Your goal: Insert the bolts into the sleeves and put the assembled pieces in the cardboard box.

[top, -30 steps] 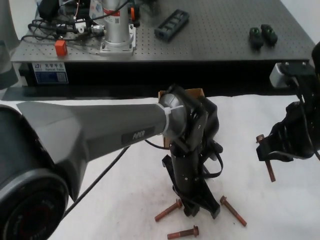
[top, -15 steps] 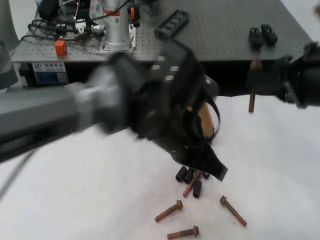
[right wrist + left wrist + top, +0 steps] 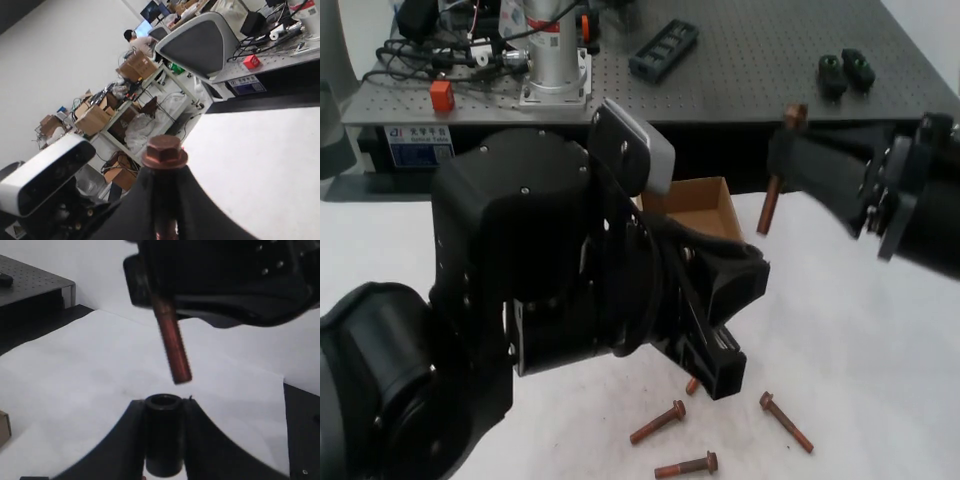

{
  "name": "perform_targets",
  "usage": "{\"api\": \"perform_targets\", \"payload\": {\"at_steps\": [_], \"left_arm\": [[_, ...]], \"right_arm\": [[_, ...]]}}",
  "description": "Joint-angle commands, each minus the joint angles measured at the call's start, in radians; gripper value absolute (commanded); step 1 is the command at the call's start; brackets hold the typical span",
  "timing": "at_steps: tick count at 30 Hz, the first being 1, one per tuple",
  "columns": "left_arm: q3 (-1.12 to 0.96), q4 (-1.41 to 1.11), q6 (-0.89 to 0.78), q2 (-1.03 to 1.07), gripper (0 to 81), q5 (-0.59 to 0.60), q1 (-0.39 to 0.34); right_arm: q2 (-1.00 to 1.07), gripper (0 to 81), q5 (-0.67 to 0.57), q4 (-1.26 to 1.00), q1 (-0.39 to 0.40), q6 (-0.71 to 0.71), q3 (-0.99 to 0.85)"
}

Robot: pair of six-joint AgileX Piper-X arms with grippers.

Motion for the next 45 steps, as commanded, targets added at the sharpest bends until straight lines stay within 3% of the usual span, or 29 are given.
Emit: {"api": "perform_targets", "payload": {"at_steps": [1,10,26,38,45], "left_arm": [[-0.007,-0.027,-0.012,-0.012,0.7,0.008,-0.002],[-0.007,-0.027,-0.012,-0.012,0.7,0.011,-0.002],[-0.007,-0.027,-0.005,-0.012,0.7,0.086,-0.002],[-0.007,-0.027,-0.012,-0.012,0.7,0.193,-0.002],[-0.007,-0.036,-0.012,-0.012,0.7,0.191,-0.002]], "right_arm": [[-0.002,0.0,-0.009,0.002,0.003,-0.013,-0.003],[-0.002,0.0,-0.009,0.111,0.006,-0.104,-0.003],[-0.002,0.0,-0.009,0.120,0.006,-0.104,-0.003],[-0.002,0.0,0.008,-0.133,0.006,-0.012,-0.003],[-0.065,0.0,0.156,-0.201,0.006,0.000,0.010]]}}
